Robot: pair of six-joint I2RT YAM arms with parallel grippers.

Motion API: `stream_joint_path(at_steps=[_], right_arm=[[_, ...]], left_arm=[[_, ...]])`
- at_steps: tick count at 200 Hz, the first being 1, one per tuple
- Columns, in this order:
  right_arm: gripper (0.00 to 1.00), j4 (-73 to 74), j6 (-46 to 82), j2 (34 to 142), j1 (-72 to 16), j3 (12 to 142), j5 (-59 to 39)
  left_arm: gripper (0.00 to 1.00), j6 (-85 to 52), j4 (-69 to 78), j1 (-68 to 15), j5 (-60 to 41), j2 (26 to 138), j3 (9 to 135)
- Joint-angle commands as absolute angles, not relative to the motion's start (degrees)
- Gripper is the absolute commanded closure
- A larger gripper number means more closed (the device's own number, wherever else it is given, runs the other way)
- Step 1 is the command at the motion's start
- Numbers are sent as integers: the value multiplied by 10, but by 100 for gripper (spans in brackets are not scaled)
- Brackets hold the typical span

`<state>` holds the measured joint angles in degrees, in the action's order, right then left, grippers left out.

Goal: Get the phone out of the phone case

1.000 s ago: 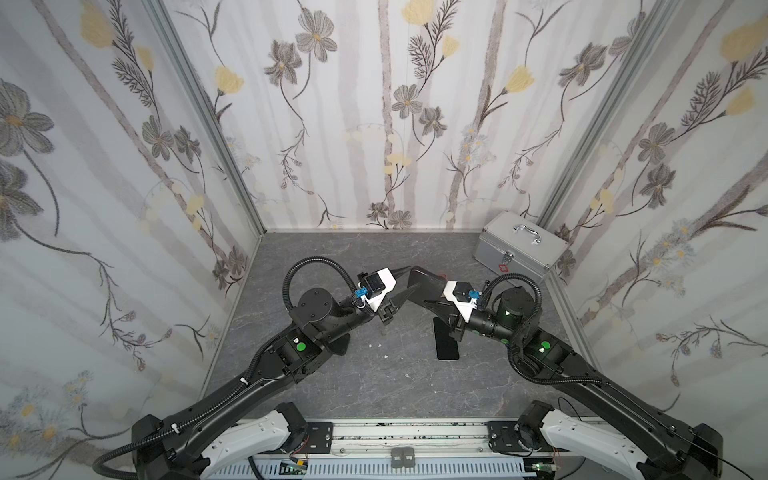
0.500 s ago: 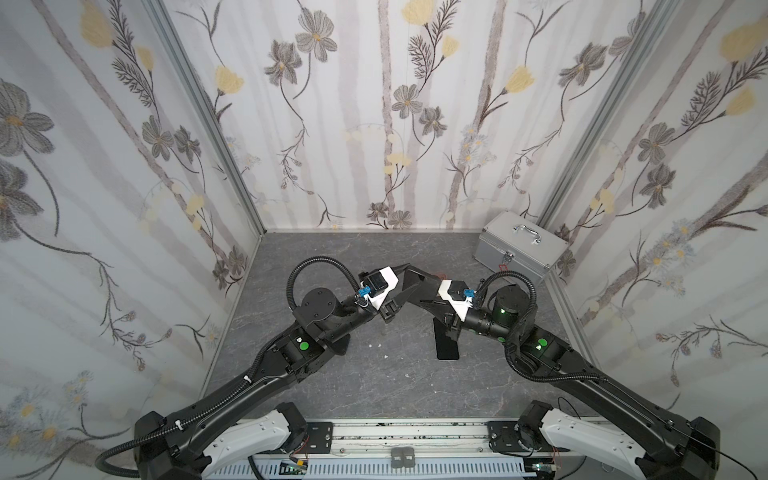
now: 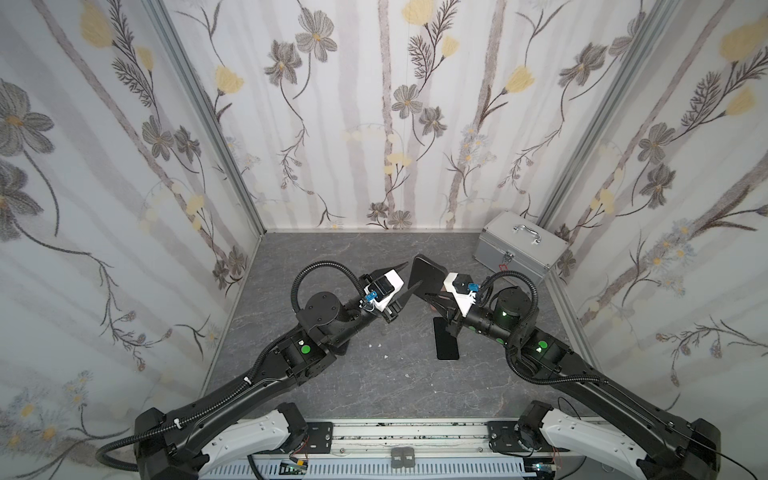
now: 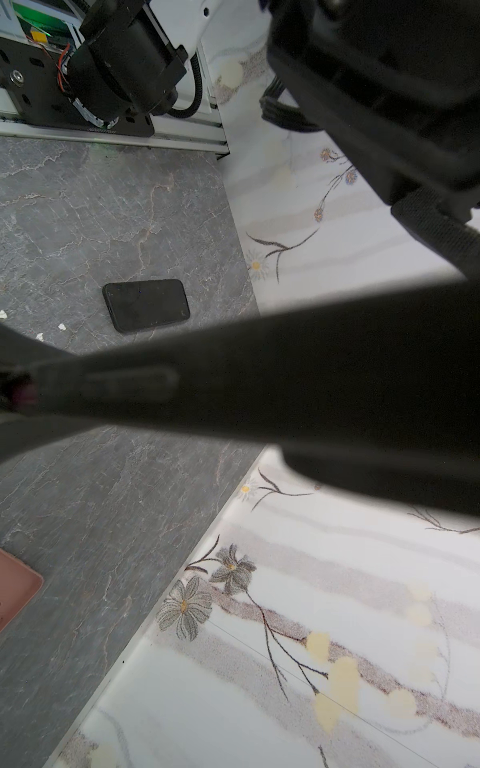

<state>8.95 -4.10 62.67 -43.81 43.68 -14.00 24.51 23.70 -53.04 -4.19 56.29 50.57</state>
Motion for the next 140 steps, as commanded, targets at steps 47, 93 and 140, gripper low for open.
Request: stream_joint_path(at_steps=[47,93,140], right_arm=[[100,114,-42,631,-444,442,-144],[100,115,-45,627,-446,441,-150],[100,121,-47,623,-447,438,-150]], left_arm=[[56,264,246,-539,-20,570,514],[56,263,246,-539,-15,574,515],[55,262,246,-539,-5,575,513]])
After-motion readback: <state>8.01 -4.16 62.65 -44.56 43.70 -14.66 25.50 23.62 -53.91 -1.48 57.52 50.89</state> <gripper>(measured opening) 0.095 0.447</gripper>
